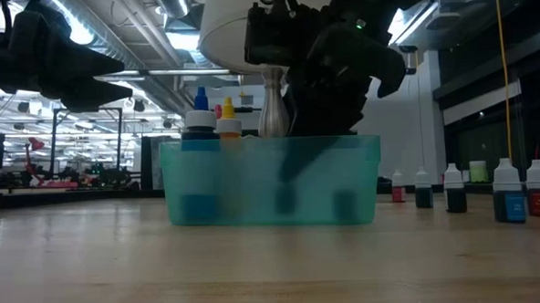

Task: Pick & Place food coloring
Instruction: Put the small black food coloring bottle into the green bin

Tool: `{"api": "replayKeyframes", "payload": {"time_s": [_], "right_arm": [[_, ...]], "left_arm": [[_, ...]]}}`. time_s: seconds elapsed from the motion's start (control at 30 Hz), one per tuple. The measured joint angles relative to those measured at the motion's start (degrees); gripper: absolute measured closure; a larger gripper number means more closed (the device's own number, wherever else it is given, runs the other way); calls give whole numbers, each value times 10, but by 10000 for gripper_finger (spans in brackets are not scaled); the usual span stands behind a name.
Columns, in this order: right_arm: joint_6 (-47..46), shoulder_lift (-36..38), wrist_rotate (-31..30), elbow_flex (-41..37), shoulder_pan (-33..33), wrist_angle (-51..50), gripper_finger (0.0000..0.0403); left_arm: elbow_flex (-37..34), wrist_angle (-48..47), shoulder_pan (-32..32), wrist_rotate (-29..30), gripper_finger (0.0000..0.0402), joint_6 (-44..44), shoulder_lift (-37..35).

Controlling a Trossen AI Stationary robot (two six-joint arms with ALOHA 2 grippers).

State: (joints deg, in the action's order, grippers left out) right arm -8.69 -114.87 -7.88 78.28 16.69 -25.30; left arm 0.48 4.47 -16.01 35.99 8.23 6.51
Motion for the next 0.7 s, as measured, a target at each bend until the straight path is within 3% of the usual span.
{"api": "replayKeyframes", "payload": {"time_s": [0.23, 0.7], "right_arm": [[0, 3, 0, 1, -5, -5, 275], [-3, 61, -32, 7, -6, -48, 272]], "left_arm": [[0, 0, 0, 0, 2, 0, 0], [0, 0, 0, 0, 2, 0, 0]]}}
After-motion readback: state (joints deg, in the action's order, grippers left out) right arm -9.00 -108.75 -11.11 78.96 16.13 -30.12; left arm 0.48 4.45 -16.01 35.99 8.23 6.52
